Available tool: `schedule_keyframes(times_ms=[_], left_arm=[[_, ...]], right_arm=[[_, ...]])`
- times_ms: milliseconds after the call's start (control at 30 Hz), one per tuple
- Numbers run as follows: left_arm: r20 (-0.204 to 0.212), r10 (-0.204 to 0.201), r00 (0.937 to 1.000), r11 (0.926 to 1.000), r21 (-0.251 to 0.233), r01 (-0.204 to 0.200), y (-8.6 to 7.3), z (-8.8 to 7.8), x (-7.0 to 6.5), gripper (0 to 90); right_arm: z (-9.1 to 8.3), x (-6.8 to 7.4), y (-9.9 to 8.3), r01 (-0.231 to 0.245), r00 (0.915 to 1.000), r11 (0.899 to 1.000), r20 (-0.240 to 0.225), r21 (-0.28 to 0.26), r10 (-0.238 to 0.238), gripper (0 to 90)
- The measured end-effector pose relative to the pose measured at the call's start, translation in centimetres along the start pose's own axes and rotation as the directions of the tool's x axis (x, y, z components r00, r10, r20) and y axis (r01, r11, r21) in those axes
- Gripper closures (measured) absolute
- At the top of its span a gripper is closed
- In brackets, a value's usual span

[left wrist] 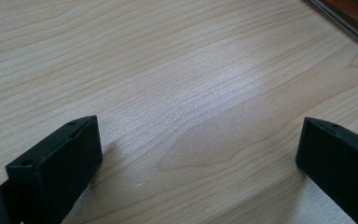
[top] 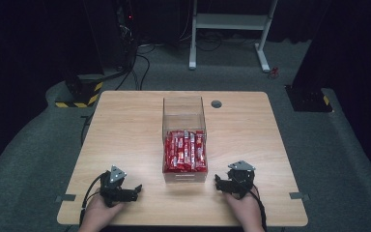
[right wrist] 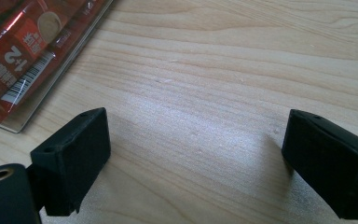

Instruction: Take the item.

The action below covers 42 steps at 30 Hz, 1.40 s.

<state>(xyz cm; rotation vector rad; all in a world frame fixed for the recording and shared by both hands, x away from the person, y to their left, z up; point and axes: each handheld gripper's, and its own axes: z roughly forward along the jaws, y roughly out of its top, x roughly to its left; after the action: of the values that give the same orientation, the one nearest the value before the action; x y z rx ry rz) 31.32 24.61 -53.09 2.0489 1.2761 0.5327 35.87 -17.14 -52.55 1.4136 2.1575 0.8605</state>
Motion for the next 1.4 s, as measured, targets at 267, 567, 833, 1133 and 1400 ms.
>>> schedule_keyframes(times_ms=[267, 567, 833, 1133, 1400], left_arm=[[-0.006, -0.006, 1.0000, 1.0000, 0.000, 0.006, -0.08, -0.09, 0.03, 0.6], [-0.007, -0.009, 0.9999, 1.0000, 0.000, 0.009, -0.10, -0.11, 0.03, 0.6], [-0.008, -0.008, 0.9999, 1.0000, 0.000, 0.008, -0.10, -0.11, 0.03, 0.6], [-0.007, -0.008, 0.9999, 1.0000, 0.000, 0.008, -0.10, -0.11, 0.03, 0.6], [-0.008, -0.008, 0.9999, 1.0000, 0.000, 0.008, -0.10, -0.12, 0.03, 0.6]], right_arm=[[-0.01, -0.09, 0.02, 0.012, 0.9999, 1.000, -0.007, 0.002, -0.012, 7.6], [-0.02, -0.12, -0.01, 0.014, 0.9998, 1.000, -0.011, 0.000, -0.014, 7.6], [-0.08, -0.19, -0.06, 0.021, 0.9996, 1.000, -0.016, 0.001, -0.021, 7.8], [-0.13, -0.25, -0.03, 0.028, 0.9994, 1.000, -0.018, 0.002, -0.028, 8.5], [-0.43, -0.41, 0.06, 0.014, 0.9997, 1.000, -0.020, -0.002, -0.014, 8.7]])
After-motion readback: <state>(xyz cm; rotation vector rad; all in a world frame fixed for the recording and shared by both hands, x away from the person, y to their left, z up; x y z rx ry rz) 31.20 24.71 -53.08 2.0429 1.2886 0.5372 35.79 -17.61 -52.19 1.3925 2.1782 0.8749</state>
